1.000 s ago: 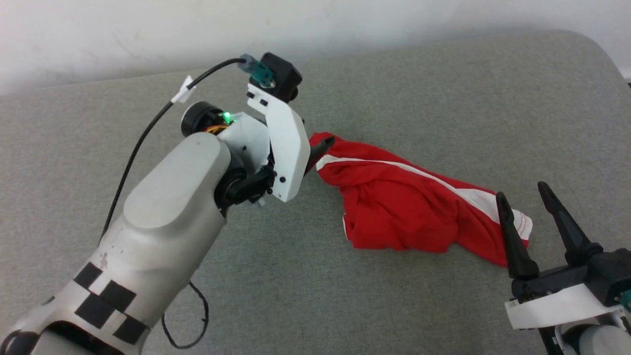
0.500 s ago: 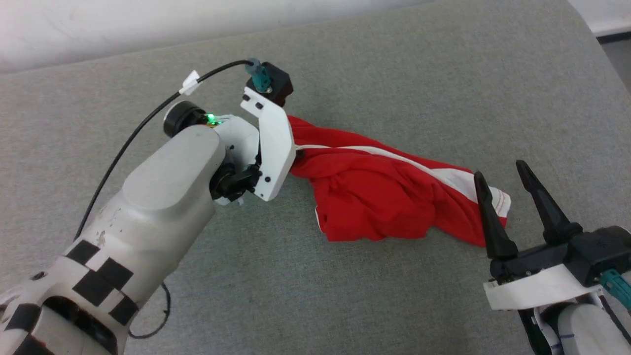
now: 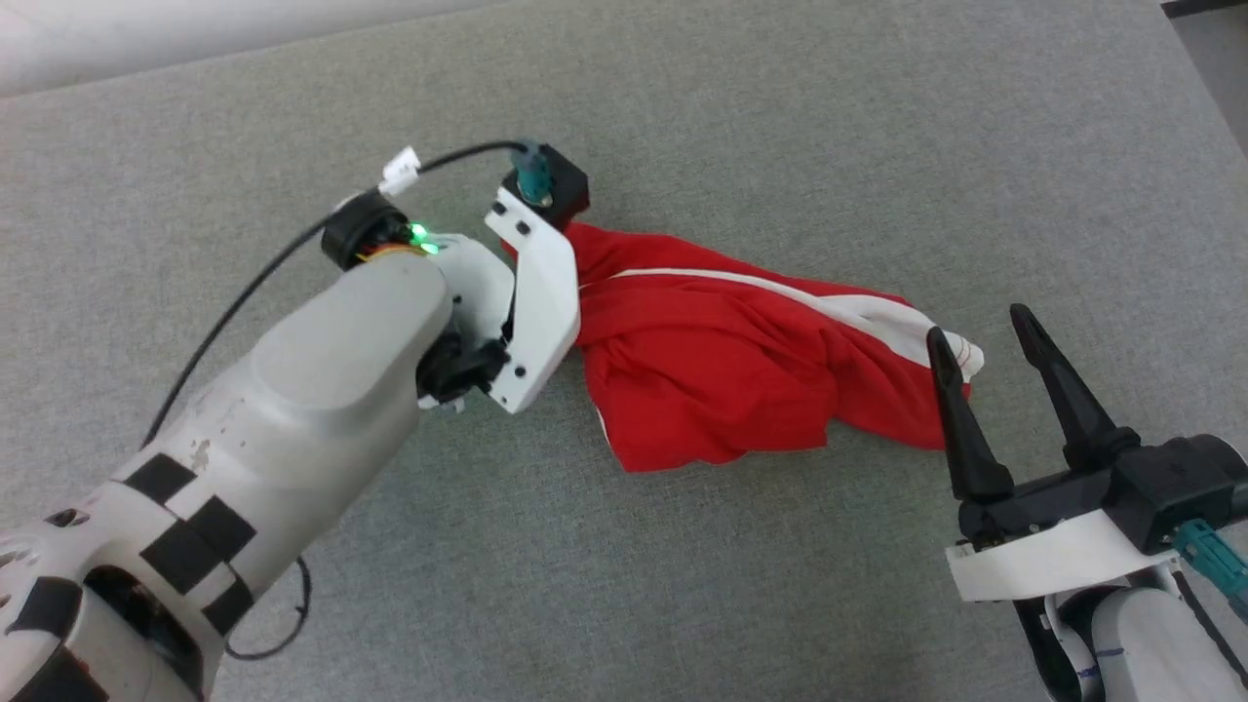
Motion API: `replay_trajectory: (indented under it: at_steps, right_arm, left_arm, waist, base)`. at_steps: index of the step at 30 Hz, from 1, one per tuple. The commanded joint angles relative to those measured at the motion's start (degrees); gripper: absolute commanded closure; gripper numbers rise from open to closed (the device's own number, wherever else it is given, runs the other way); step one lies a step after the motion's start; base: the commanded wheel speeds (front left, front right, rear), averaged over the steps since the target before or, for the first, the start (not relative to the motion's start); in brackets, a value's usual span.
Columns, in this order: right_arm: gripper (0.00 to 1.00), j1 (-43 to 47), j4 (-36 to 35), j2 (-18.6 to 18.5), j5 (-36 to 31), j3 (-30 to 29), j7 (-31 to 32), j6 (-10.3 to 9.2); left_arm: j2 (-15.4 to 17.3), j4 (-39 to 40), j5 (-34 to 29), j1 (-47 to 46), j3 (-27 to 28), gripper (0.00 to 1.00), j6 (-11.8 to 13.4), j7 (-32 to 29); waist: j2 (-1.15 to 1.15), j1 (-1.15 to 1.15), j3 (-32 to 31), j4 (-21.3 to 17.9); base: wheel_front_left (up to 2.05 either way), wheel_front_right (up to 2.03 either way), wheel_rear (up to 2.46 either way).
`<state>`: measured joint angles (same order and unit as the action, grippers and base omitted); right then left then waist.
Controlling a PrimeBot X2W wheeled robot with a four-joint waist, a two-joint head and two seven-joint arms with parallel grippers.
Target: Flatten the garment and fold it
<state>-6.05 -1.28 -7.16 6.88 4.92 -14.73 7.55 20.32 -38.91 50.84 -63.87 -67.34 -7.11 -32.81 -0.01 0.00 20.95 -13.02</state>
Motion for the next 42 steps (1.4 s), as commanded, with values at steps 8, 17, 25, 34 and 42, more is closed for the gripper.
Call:
replay_trajectory:
  at_steps: [8, 17, 25, 34, 42]
  right_arm:
    - [0.00, 2.0, 0.7, -0.9, -0.9, -1.0, -0.3, -0.06]
    - [0.00, -0.7, 4.0, -10.2, -1.0, -1.9, 0.1, -0.06]
    - [0.00, -16.0, 9.4, -25.6, 11.0, 11.0, 15.8, -0.06]
    - [0.00, -36.1, 17.5, -33.0, 28.8, 31.1, 41.6, -0.06]
    - [0.00, -46.9, 27.3, -31.8, 35.5, 42.2, 48.7, -0.06]
  left_arm:
    - [5.4, 6.2, 4.6, 3.6, -1.4, 1.00, -0.4, 12.0]
    - [10.3, 10.4, 8.2, 10.1, 0.6, 1.00, 0.2, 19.1]
    - [9.8, 13.0, 8.4, 11.0, 1.2, 1.00, 1.4, 21.3]
    - [8.2, 13.8, 7.2, 8.5, 1.4, 1.00, 1.6, 22.1]
    - [6.5, 14.2, 6.0, 5.4, 1.7, 1.00, 1.5, 22.9]
  waist:
    - [0.01, 0.00, -6.2, 4.9]
    - [0.01, 0.00, -9.1, 8.7]
    - [0.01, 0.00, -8.0, 10.7]
    - [0.01, 0.00, -4.7, 13.0]
    - [0.01, 0.00, -0.5, 15.2]
  base:
    - [0.00, 0.00, 0.00]
    - [0.00, 0.00, 0.00]
    - [0.00, 0.00, 0.00]
    - [0.00, 0.00, 0.00]
    - [0.00, 0.00, 0.00]
